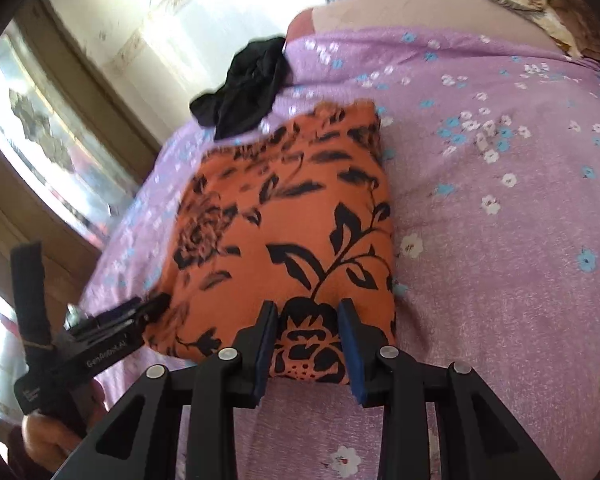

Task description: Fold small clothes

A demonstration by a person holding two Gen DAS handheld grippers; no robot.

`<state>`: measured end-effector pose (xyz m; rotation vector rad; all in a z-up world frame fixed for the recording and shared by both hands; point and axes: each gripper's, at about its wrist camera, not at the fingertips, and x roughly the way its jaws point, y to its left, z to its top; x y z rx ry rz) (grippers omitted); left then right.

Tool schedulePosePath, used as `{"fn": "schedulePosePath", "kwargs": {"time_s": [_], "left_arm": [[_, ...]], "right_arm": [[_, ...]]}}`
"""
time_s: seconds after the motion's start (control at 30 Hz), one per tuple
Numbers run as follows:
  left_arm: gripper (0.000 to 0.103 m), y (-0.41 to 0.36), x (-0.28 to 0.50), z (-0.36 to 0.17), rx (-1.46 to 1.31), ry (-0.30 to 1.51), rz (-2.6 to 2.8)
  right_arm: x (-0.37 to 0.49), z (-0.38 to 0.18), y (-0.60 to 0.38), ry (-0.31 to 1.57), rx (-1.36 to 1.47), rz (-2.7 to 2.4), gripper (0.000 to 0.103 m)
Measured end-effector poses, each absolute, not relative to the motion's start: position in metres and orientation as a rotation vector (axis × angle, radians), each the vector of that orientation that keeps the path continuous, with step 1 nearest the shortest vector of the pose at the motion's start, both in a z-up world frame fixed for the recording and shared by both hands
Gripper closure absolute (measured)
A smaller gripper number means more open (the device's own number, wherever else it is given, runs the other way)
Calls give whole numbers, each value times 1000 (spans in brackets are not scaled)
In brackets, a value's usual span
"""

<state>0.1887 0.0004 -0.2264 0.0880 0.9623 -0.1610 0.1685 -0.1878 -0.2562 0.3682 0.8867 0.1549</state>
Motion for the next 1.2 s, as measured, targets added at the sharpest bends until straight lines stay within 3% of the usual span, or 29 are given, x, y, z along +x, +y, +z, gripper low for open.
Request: {"fn": "schedulePosePath", "kwargs": {"time_s": [0.2,0.3,0.4,0.47,0.5,0.53,0.9,1.07,1.2], "left_arm": [[39,1,169,-203,67,915,-123],[29,-4,149,-182,103,838,-91],[26,-9,130,-158,143,750,-61],[23,-11,117,-141,146,705,-60],[23,-11,112,-134,143,689,-61],[23,-12,108,-128,140,675,-62],[22,-28,77,-92,142,594,-91],[21,-28,83,-98,143,607,-83],[21,-25,96,-114,136,644,-70]], "right_arm": [[159,-245,-201,867,457,155,68],[148,-231,-205,818,442,126,67],[134,-213,-207,753,414,119,67],[123,-202,-209,707,403,116,58],[115,-195,-212,679,400,113,43],[108,-190,-213,646,397,110,40],[75,-170,-222,543,348,110,40],[80,-177,-223,561,362,116,40],[92,-188,-219,609,359,126,46]]}}
